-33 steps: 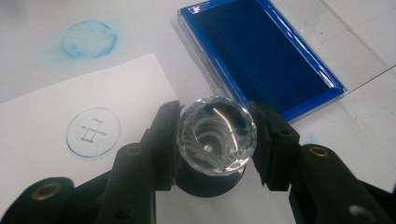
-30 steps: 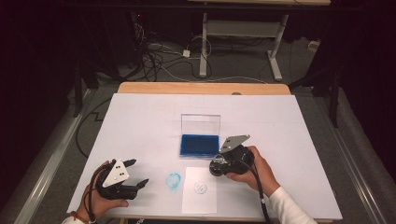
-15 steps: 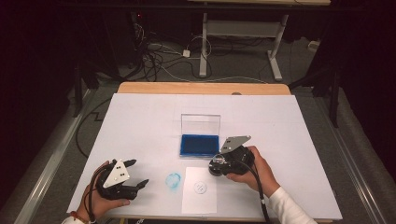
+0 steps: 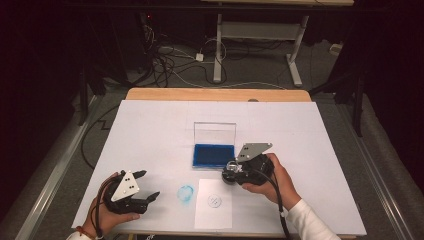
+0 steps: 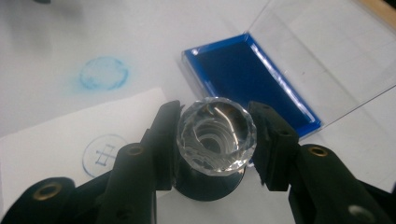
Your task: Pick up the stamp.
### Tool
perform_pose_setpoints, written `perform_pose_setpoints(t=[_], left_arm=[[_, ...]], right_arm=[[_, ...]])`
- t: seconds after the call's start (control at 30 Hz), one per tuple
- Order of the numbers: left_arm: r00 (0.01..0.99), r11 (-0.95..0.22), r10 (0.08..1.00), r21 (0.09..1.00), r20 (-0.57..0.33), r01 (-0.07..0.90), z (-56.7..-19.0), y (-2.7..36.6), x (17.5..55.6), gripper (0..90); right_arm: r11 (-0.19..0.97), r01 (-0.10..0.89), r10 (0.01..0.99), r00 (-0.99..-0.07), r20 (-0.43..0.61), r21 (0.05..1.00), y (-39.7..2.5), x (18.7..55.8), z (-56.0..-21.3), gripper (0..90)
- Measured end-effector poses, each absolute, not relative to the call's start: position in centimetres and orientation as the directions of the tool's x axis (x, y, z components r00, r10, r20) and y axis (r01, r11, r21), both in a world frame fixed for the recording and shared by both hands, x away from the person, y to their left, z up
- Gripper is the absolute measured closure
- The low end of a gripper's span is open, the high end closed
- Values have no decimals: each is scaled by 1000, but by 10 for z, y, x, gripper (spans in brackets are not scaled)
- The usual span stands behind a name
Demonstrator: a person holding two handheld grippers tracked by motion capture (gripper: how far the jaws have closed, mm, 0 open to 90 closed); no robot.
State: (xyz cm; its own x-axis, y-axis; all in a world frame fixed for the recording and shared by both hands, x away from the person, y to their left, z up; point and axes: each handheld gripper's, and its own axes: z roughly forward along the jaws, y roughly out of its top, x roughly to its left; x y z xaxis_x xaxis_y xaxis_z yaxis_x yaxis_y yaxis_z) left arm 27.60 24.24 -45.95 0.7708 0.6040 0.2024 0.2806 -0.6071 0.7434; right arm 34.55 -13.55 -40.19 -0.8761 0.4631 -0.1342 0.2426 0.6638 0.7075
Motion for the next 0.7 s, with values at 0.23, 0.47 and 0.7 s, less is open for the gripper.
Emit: perform_pose_setpoints(t=[0.23,0.47,0.7], left_arm=[[767,-615,601,743,224,264,-459,243,276,212],[775,-598,602,751,192,278,-461,240,277,212],[784,-600,593,750,185,278,-463,236,279,212]], right_arm=[[641,222,460,-878,-136,735,-134,343,-390,569],[623,193,462,-873,-158,758,-133,341,-378,569],[611,168,464,-868,-178,774,-130,342,-371,569]])
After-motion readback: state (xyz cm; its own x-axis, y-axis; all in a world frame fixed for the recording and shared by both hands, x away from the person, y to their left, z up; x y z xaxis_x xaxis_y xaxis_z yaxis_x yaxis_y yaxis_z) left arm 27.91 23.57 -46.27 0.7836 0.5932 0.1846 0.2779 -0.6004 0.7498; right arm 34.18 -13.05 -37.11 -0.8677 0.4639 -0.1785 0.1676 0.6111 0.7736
